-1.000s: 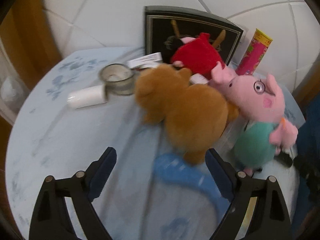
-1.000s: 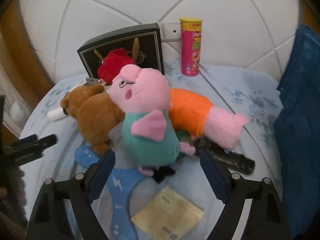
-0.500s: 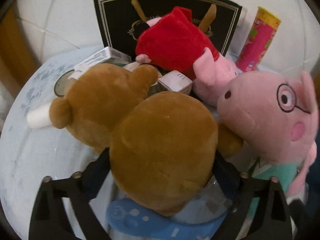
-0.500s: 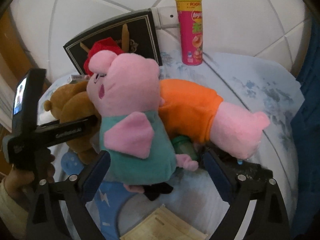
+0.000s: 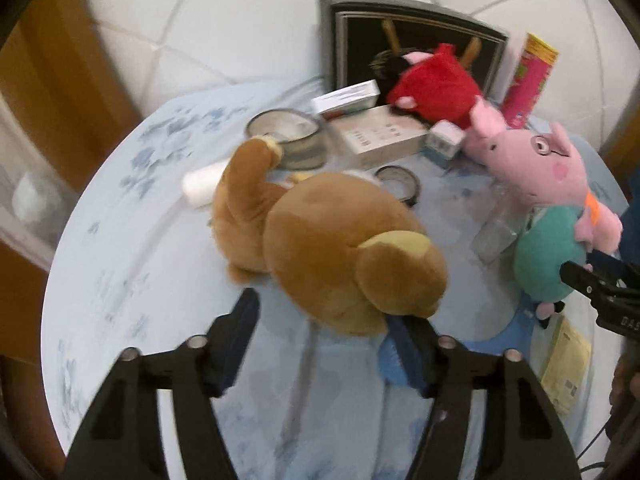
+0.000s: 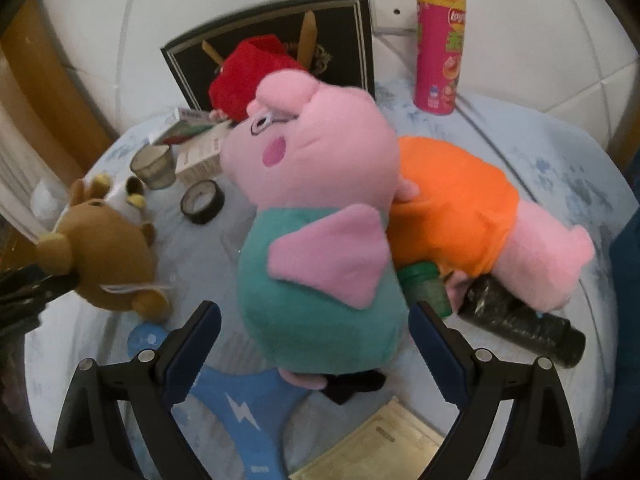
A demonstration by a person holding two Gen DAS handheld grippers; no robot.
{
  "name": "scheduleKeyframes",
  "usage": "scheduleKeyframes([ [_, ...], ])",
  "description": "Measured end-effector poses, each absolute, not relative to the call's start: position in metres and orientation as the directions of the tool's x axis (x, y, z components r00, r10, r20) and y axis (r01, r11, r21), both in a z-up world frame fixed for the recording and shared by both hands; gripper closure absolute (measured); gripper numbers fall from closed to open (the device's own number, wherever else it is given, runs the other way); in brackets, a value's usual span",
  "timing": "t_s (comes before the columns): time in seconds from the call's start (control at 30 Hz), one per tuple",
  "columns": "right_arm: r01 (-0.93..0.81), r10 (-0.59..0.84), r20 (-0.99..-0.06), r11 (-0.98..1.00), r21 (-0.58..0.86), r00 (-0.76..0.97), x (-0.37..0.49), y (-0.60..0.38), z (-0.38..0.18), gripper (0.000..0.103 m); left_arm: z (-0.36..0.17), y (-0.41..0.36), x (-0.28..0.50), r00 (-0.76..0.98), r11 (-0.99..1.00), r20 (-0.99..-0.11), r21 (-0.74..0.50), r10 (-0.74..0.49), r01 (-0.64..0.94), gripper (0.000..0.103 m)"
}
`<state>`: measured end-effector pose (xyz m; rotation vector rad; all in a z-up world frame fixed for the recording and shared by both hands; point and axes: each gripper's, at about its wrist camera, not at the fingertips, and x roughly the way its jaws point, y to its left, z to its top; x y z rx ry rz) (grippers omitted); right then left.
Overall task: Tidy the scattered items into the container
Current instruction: 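Close the left tool on the brown teddy bear while the right tool grips the pink pig plush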
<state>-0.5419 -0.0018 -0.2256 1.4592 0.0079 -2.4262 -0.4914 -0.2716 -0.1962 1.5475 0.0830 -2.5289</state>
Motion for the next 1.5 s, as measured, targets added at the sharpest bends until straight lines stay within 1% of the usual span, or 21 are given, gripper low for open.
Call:
scheduleKeyframes([
  [0.03,0.269,-0.248,-0.874,-0.953,0.141,-0.418,-0.542,-0.005,-0.228,0.007,-0.197,-0.274,-0.49,-0.435,-0.98,-0.891,0.046,-0.127,0.192,0.027],
  [0.1,0.286,-0.238,-0.891,-0.95,0.129,-0.388,-0.54,-0.009,-0.232,0.007,-0.2,-0.277,-0.484,-0.418,-0.978,-0.9,0.042,-0.127,0.206,0.027],
  [0.17,0.305,-0.258,-0.89,-0.941,0.145,-0.376,-0.535,-0.009,-0.229,0.007,-0.189,-0.284,-0.473,-0.432,-0.974,-0.894,0.019,-0.118,0.227,0.027],
  [0.3,0.275,-0.266,-0.851,-0.95,0.15,-0.453,-0.536,0.002,-0.211,0.007,-0.162,-0.293,-0.469,-0.489,-0.961,-0.864,-0.021,-0.121,0.275,0.026],
  [0.4,0.213,-0.26,-0.837,-0.961,0.177,-0.482,-0.551,0.013,-0.205,0.007,-0.166,-0.301,-0.499,-0.5,-0.943,-0.857,-0.054,-0.125,0.329,0.026],
  [0.43,0.206,-0.274,-0.833,-0.959,0.197,-0.481,-0.556,0.015,-0.206,0.007,-0.173,-0.301,-0.507,-0.477,-0.941,-0.869,-0.039,-0.135,0.336,0.026],
  [0.5,0.201,-0.268,-0.844,-0.96,0.194,-0.465,-0.562,0.013,-0.21,0.007,-0.188,-0.301,-0.521,-0.428,-0.937,-0.89,-0.006,-0.154,0.35,0.026],
  [0.6,0.241,-0.287,-0.862,-0.95,0.199,-0.418,-0.563,0.002,-0.22,0.007,-0.192,-0.303,-0.506,-0.438,-0.942,-0.884,0.005,-0.162,0.336,0.025],
  [0.67,0.28,-0.294,-0.878,-0.94,0.195,-0.377,-0.557,-0.009,-0.228,0.007,-0.193,-0.31,-0.49,-0.428,-0.94,-0.888,0.015,-0.169,0.341,0.018],
  [0.7,0.294,-0.283,-0.882,-0.94,0.175,-0.377,-0.551,-0.014,-0.229,0.008,-0.195,-0.315,-0.479,-0.415,-0.937,-0.893,0.024,-0.177,0.348,0.014],
  [0.77,0.319,-0.271,-0.887,-0.936,0.152,-0.374,-0.541,-0.023,-0.23,0.015,-0.198,-0.321,-0.459,-0.391,-0.939,-0.902,0.043,-0.184,0.342,0.014],
  [0.8,0.329,-0.284,-0.885,-0.93,0.162,-0.368,-0.535,-0.024,-0.229,0.019,-0.2,-0.324,-0.449,-0.377,-0.937,-0.906,0.054,-0.191,0.346,0.014],
  [0.83,0.347,-0.31,-0.884,-0.92,0.185,-0.35,-0.527,-0.026,-0.227,0.021,-0.202,-0.328,-0.439,-0.361,-0.934,-0.911,0.065,-0.199,0.35,0.014],
  [0.97,0.39,-0.351,-0.884,-0.895,0.218,-0.31,-0.506,-0.037,-0.223,0.022,-0.198,-0.347,-0.412,-0.359,-0.917,-0.914,0.034,-0.19,0.397,0.014],
  [1.07,0.37,-0.328,-0.887,-0.907,0.2,-0.326,-0.499,-0.038,-0.218,0.022,-0.184,-0.359,-0.408,-0.393,-0.907,-0.9,0.006,-0.188,0.421,0.014],
  [1.17,0.342,-0.304,-0.886,-0.922,0.181,-0.351,-0.498,-0.038,-0.211,0.021,-0.177,-0.368,-0.418,-0.399,-0.9,-0.894,0.011,-0.204,0.435,0.014],
  [1.27,0.31,-0.277,-0.882,-0.937,0.16,-0.381,-0.504,-0.035,-0.202,0.016,-0.181,-0.384,-0.432,-0.386,-0.896,-0.9,0.011,-0.203,0.444,0.014],
  [1.33,0.283,-0.249,-0.882,-0.949,0.14,-0.401,-0.51,-0.031,-0.198,0.007,-0.185,-0.394,-0.437,-0.378,-0.893,-0.903,0.014,-0.205,0.45,0.014],
  [1.37,0.269,-0.235,-0.881,-0.954,0.13,-0.41,-0.513,-0.029,-0.196,0.007,-0.187,-0.399,-0.44,-0.373,-0.89,-0.906,0.007,-0.198,0.455,0.014],
  [1.5,0.238,-0.207,-0.889,-0.964,0.116,-0.409,-0.529,-0.025,-0.202,0.007,-0.21,-0.415,-0.459,-0.355,-0.875,-0.93,-0.096,-0.091,0.475,0.014],
])
